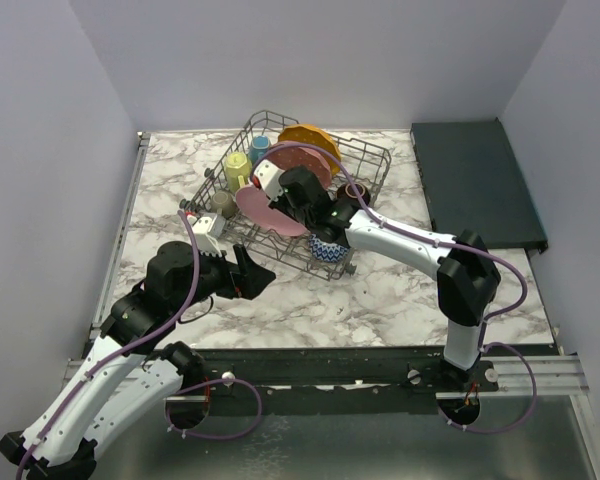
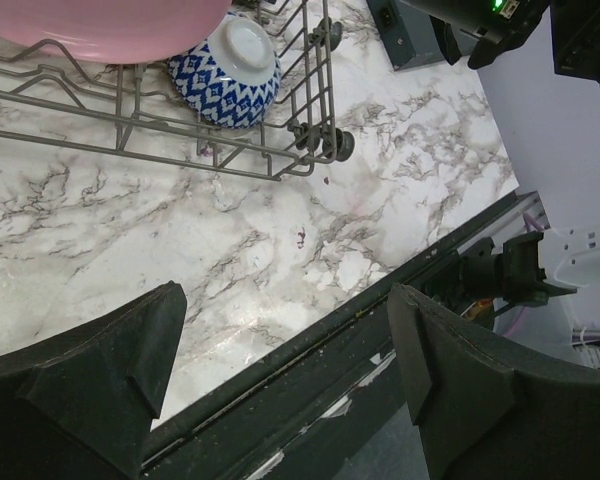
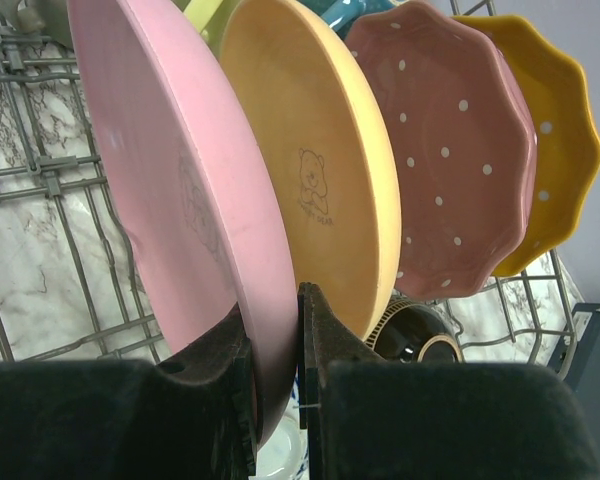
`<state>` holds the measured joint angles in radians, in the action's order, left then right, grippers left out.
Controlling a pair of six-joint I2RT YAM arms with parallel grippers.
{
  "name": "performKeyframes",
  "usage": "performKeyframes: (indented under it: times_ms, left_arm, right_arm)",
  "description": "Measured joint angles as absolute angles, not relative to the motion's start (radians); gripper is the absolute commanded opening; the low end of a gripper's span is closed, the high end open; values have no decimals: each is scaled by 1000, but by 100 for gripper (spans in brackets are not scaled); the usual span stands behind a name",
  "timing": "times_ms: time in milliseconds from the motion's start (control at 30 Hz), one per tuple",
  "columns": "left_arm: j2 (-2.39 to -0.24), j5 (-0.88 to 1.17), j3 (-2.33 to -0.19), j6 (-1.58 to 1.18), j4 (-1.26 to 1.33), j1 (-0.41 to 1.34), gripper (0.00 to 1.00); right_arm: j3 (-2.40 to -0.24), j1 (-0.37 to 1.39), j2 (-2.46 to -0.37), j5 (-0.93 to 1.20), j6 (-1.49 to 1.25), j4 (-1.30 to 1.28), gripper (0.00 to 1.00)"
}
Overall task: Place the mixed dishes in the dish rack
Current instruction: Insert the plate into the dish rack.
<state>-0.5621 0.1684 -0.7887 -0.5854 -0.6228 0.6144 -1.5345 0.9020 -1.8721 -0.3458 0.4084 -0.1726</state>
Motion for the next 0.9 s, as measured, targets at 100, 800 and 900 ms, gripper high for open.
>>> performKeyframes:
  times_ms: [100,800,900]
  left_arm:
    - [-563,169,-789,-585,-623,611,89]
    - [-566,173,-789,-585,-622,601,90]
    - [-566,175,-789,-585,-622,597,90]
  right_arm:
    - [-1534,902,-1872,-346,404,-173,0]
    - [-1518,902,-1876,-351,359,-158,0]
    - [-1510,902,-1876,-353,353,-150,0]
